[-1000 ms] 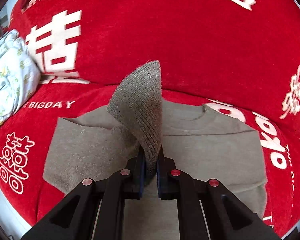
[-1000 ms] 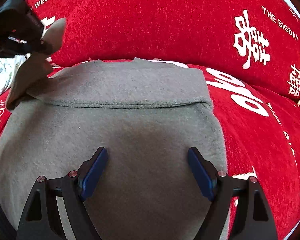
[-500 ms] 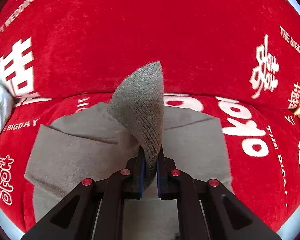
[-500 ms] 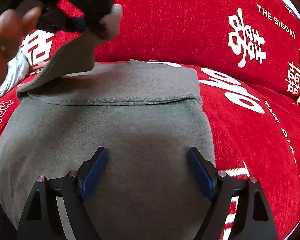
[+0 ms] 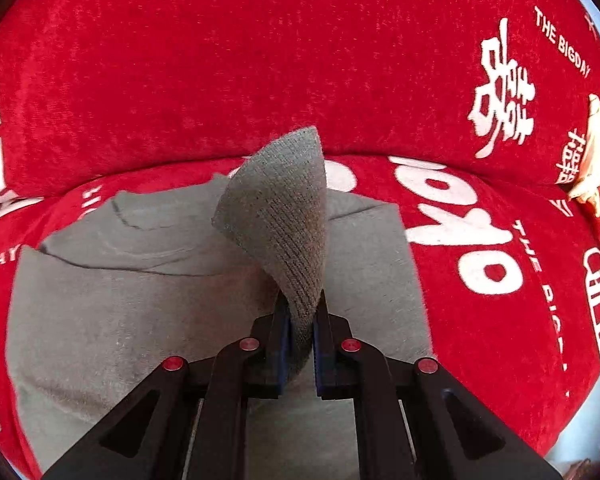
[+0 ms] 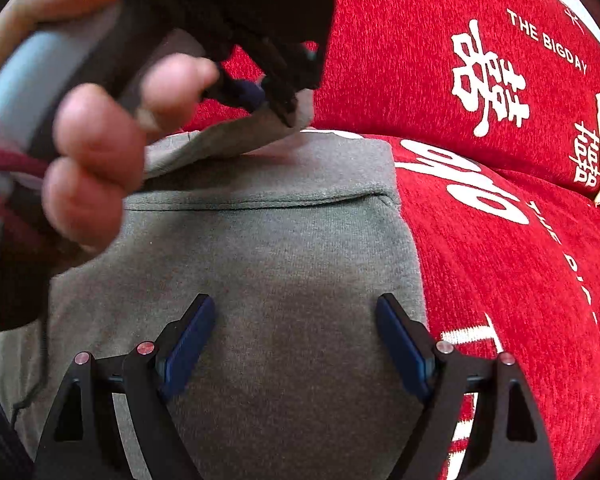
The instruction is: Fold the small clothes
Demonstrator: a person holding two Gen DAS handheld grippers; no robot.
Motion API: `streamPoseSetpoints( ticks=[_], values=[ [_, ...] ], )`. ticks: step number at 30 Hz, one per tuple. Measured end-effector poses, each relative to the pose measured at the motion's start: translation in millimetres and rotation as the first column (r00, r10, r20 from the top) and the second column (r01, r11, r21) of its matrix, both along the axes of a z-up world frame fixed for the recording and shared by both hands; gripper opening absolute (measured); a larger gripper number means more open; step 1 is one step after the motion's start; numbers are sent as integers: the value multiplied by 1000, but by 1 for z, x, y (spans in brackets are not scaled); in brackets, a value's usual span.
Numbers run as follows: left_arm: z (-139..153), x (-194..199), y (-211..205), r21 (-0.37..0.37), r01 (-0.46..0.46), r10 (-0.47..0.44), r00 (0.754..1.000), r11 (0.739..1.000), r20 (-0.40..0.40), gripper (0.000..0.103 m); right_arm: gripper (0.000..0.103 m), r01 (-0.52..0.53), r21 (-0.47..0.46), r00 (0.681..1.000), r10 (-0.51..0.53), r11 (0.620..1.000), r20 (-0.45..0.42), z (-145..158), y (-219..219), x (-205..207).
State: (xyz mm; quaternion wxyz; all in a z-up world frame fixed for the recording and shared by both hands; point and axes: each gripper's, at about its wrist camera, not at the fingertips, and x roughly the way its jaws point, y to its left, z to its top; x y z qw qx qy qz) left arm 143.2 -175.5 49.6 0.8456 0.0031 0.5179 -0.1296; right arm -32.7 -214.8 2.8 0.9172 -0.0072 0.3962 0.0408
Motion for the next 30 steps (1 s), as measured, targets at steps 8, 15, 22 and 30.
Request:
streamPoseSetpoints(
  ticks=[8,15,22,30],
  values=[
    [-28,17,1,-111,2,-14,994,994,-113,11,86,-1,5,1000,1,1000,12,0,0,-1],
    [-30,11,2,-206,49,-78,988,977,-136,79,87,-8,13,1000,8,1000,13,-1,-3,-1],
    [17,-6,84,-159,32,-23,998,987,61,79,88,14,65,999,-17,998,41,26,-19,11],
    [-27,-6,197,-2,-247,246,969,969,-11,79,88,-97,68,994,100,993,-36,56,42,135]
  ],
)
